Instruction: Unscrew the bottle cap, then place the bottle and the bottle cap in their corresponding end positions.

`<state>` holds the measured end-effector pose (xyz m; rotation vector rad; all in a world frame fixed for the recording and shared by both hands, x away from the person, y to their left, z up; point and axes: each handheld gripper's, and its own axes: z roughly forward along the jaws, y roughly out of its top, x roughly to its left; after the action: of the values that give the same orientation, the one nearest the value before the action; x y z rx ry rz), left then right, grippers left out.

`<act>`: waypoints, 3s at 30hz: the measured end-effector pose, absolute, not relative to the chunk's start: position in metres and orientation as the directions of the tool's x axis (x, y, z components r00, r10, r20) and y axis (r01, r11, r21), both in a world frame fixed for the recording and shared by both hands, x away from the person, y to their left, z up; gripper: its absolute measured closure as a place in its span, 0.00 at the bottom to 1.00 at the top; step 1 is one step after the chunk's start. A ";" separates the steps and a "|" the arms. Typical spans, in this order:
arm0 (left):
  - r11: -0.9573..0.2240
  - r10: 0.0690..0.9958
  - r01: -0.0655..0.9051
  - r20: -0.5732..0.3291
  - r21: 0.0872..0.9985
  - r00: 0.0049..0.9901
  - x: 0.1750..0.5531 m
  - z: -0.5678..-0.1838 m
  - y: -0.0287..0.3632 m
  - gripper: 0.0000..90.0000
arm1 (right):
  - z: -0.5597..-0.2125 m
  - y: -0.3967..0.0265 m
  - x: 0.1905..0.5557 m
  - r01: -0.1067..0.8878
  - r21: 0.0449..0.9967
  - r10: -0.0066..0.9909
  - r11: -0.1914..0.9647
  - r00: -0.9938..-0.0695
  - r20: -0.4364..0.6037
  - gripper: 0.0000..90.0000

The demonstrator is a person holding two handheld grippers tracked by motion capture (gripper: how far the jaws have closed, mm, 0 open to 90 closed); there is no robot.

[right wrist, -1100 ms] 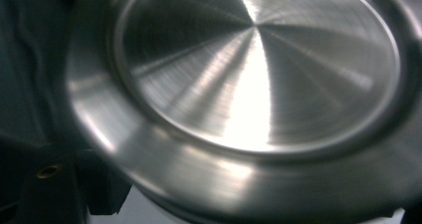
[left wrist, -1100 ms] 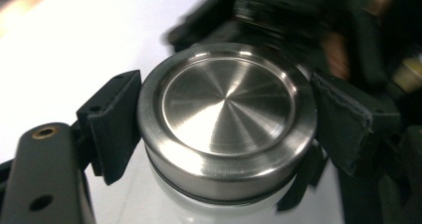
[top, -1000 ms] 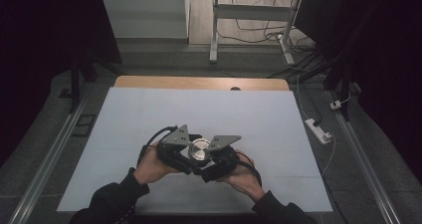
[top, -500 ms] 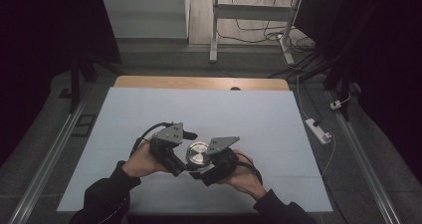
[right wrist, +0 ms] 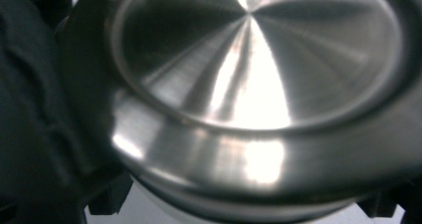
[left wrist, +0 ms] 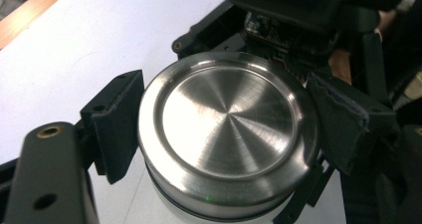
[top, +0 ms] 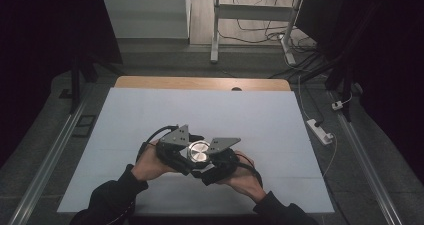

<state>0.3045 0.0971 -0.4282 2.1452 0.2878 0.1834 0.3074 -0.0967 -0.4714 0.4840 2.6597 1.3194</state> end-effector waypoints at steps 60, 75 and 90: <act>-0.462 0.308 0.187 -0.041 0.867 0.950 0.275 -0.439 0.117 0.23 | -0.466 -0.128 0.339 0.282 0.830 0.499 0.481 -0.866 0.005 0.17; -0.480 0.307 0.184 -0.032 0.858 0.951 0.274 -0.458 0.106 0.23 | -0.462 -0.121 0.360 0.303 0.836 0.532 0.456 -0.847 0.017 0.17; -0.496 0.316 0.197 -0.036 0.846 0.948 0.279 -0.480 0.092 0.23 | -0.462 -0.106 0.383 0.309 0.843 0.551 0.440 -0.834 0.018 0.17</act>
<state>0.2793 0.0915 -0.4802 2.1052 0.3632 0.1514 0.3826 -0.1060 -0.4620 0.7447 2.4350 1.3445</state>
